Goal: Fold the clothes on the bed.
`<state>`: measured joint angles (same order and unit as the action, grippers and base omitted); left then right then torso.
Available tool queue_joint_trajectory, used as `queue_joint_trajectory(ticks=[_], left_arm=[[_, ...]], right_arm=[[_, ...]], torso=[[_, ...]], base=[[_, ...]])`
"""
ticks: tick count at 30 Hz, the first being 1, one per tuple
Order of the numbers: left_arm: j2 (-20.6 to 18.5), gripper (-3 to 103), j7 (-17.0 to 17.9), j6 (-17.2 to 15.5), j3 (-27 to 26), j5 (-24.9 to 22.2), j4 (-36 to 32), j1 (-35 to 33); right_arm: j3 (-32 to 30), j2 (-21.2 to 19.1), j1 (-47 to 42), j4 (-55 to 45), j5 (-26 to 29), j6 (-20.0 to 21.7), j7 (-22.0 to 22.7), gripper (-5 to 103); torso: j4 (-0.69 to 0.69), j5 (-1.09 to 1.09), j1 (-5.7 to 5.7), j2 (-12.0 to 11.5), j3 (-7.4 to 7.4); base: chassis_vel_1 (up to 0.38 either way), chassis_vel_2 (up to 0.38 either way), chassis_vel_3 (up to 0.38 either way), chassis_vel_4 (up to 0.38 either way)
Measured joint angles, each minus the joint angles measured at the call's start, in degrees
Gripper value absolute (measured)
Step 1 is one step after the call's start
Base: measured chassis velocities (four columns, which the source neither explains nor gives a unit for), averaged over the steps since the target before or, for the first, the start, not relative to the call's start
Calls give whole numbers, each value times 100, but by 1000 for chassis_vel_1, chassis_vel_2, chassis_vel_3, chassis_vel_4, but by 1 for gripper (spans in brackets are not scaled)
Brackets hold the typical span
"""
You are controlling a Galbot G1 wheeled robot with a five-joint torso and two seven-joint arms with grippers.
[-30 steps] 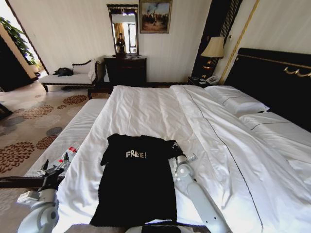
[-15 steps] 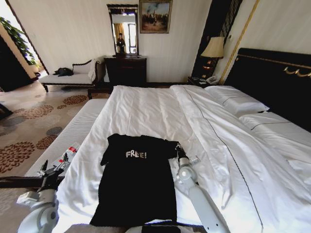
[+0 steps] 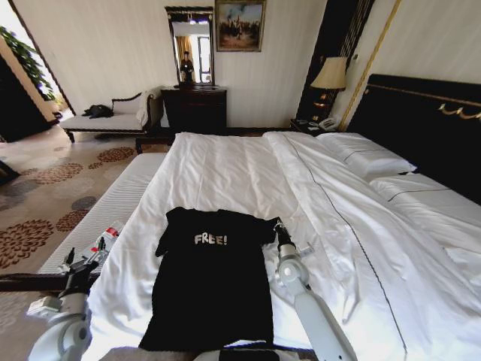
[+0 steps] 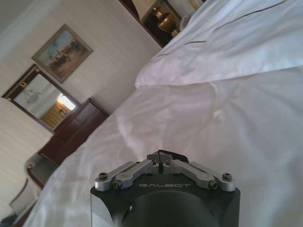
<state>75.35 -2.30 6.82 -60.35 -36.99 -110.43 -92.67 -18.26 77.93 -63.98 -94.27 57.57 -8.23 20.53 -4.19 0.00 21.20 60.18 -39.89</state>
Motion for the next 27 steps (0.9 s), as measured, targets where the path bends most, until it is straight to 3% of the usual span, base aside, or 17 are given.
queue_joint_trajectory(ticks=[3,7,8,10,14,16,19,21,26,27], left_arm=[[-12,100,-4,17,-8,-16,22,-1],[-19,100,-9,39,-9,-22,64,1],[-19,100,-11,46,-8,-23,79,6],[-19,100,-12,50,-6,-23,88,12],[-18,100,-15,62,3,-25,112,28],[-18,100,-16,68,3,-26,125,30],[-28,100,-17,80,12,-26,160,41],[-31,100,-18,80,22,-26,164,48],[-52,100,-20,65,56,-24,138,79],[-52,100,-20,65,56,-24,138,79]], right_arm=[[-19,10,8,113,-87,12,66,-2],[-59,15,-49,90,-206,18,82,9],[-86,15,-102,-4,-244,19,87,20],[-120,15,-166,-109,-274,19,96,20],[-291,20,-519,-593,-273,29,211,41],[-323,21,-636,-690,-254,33,232,41],[-325,21,-909,-836,-188,61,220,58],[-289,21,-948,-832,-158,85,200,58],[-48,55,-875,-709,151,220,56,86],[-48,55,-875,-709,151,220,56,86]], torso=[[0,0,0,0,0],[-1,0,0,0,0],[0,0,0,0,0],[0,0,0,0,0],[0,-1,0,0,0],[-2,0,0,0,0],[-2,-1,0,0,1],[-2,0,0,0,0],[0,0,0,1,0],[0,0,0,1,0]], base=[[0,0,0,0],[0,0,0,0],[0,0,0,0],[0,0,0,0],[0,0,0,0],[0,0,0,0],[0,0,0,0],[0,0,0,0],[0,0,0,0],[0,0,0,0]])
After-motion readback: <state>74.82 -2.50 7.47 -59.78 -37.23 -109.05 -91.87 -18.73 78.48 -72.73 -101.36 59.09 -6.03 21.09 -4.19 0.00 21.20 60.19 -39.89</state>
